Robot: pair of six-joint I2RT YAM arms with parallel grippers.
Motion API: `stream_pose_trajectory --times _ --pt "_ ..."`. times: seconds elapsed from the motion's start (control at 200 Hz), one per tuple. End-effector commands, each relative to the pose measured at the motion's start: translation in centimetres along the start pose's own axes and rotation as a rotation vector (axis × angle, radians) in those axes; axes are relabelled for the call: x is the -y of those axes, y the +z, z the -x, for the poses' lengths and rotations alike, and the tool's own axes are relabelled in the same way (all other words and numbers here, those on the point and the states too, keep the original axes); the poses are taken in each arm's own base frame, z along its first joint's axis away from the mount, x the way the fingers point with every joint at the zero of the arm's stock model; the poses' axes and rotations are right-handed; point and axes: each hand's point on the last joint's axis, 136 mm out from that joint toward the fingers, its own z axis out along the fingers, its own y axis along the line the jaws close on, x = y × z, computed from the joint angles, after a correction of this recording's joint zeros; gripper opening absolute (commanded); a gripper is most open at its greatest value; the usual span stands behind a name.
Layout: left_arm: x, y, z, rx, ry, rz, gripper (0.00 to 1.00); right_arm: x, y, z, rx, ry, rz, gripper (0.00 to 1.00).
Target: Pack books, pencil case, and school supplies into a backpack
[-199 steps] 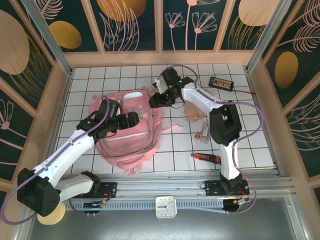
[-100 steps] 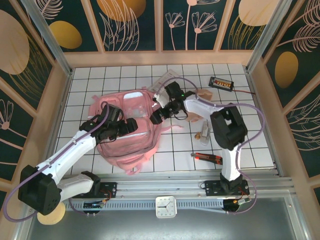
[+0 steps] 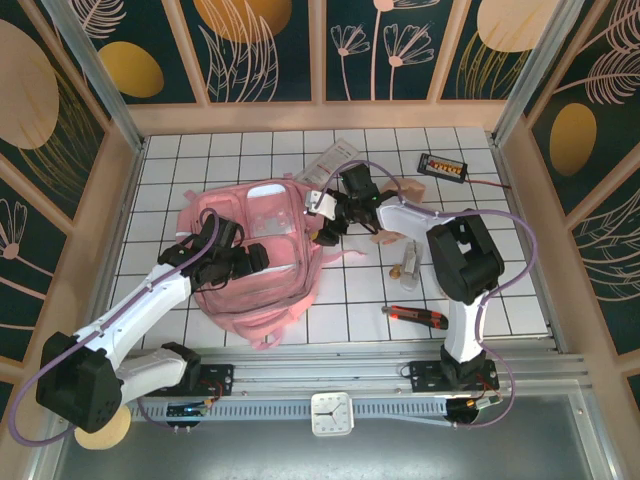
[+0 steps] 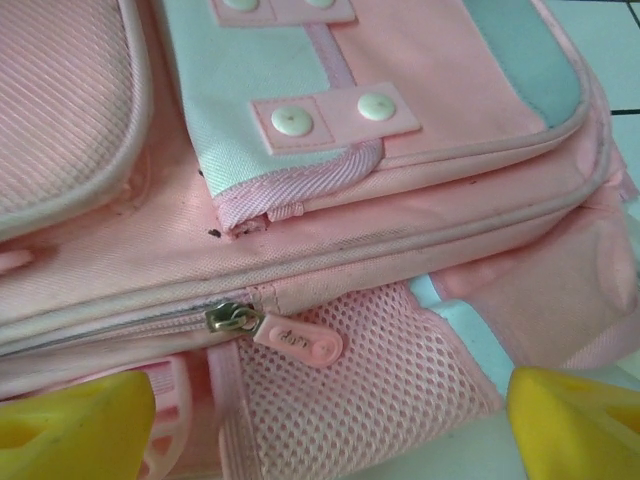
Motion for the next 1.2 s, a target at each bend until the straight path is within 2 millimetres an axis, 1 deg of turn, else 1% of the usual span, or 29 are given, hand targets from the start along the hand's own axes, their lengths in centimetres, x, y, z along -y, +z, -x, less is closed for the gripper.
stream_pose_trajectory --times 0.0,0.105,0.145,0.215,0.28,0.345,0.435,0.505,0.585,0.791,0.831,0.866,0.931,0.946,1.001,1.031,1.051,1.106,1.146,1.196 --pt "-1.3 0.1 -0.3 0.000 0.019 0.041 0.90 0.9 1.7 0.1 0.001 -0.084 -0.037 0.90" --pt "-1.7 0.3 -0.2 0.002 0.031 0.058 0.90 1.0 2.7 0.5 0.019 -0.063 -0.017 0.84" --pt "-1.9 0.5 -0.2 -0.002 0.037 0.064 0.91 1.1 3.1 0.5 0.014 -0.060 -0.018 0.83" --pt "-2.1 0.8 -0.3 -0.010 0.046 0.069 0.91 1.0 4.0 0.2 0.000 -0.061 -0.012 0.83" --pt "-2.2 1.1 -0.3 -0.017 0.057 0.075 0.91 0.9 4.5 -0.1 -0.012 -0.063 -0.010 0.78" --pt "-2.2 1.4 -0.2 -0.024 0.067 0.080 0.92 0.5 4.8 -0.5 -0.026 -0.074 0.000 0.77" --pt "-2.3 1.7 0.0 -0.027 0.078 0.087 0.93 -0.5 5.1 -1.1 -0.056 -0.102 0.007 0.67" --pt "-2.6 2.0 0.2 -0.031 0.085 0.097 0.93 -1.5 5.3 -1.7 -0.078 -0.135 0.005 0.67" --pt "-2.9 2.4 0.4 -0.039 0.095 0.104 0.93 -1.9 5.8 -2.3 -0.101 -0.159 -0.013 0.67" --pt "-3.6 2.7 0.9 -0.045 0.102 0.114 0.94 -1.3 7.0 -3.0 -0.138 -0.206 -0.058 0.67" --pt "-3.7 2.7 1.1 -0.042 0.102 0.115 0.94 -1.4 7.1 -2.9 -0.137 -0.213 -0.056 0.66" --pt "-3.8 2.7 1.2 -0.040 0.102 0.115 0.94 -1.6 7.1 -3.0 -0.139 -0.216 -0.050 0.62" --pt "-3.8 2.7 1.2 -0.038 0.102 0.112 0.94 -2.0 7.1 -3.2 -0.140 -0.214 -0.033 0.61" --pt "-3.9 2.7 1.2 -0.037 0.101 0.112 0.94 -2.1 7.1 -3.1 -0.139 -0.216 -0.030 0.59" --pt "-4.0 2.8 1.2 -0.038 0.102 0.114 0.95 -2.6 7.1 -3.1 -0.134 -0.214 -0.013 0.47" --pt "-4.0 2.8 1.2 -0.039 0.103 0.115 0.95 -2.9 7.1 -3.0 -0.131 -0.214 -0.002 0.42" --pt "-4.1 2.9 1.1 -0.041 0.105 0.116 0.95 -3.1 7.2 -2.9 -0.129 -0.214 0.005 0.41" --pt "-4.4 2.9 1.1 -0.044 0.108 0.122 0.95 -3.7 7.4 -2.9 -0.131 -0.211 0.020 0.40" --pt "-4.6 3.0 1.2 -0.042 0.107 0.129 0.96 -4.0 7.3 -2.9 -0.136 -0.208 0.028 0.32" --pt "-4.8 3.1 1.2 -0.042 0.100 0.127 0.96 -4.4 7.2 -3.0 -0.146 -0.202 0.036 0.30"
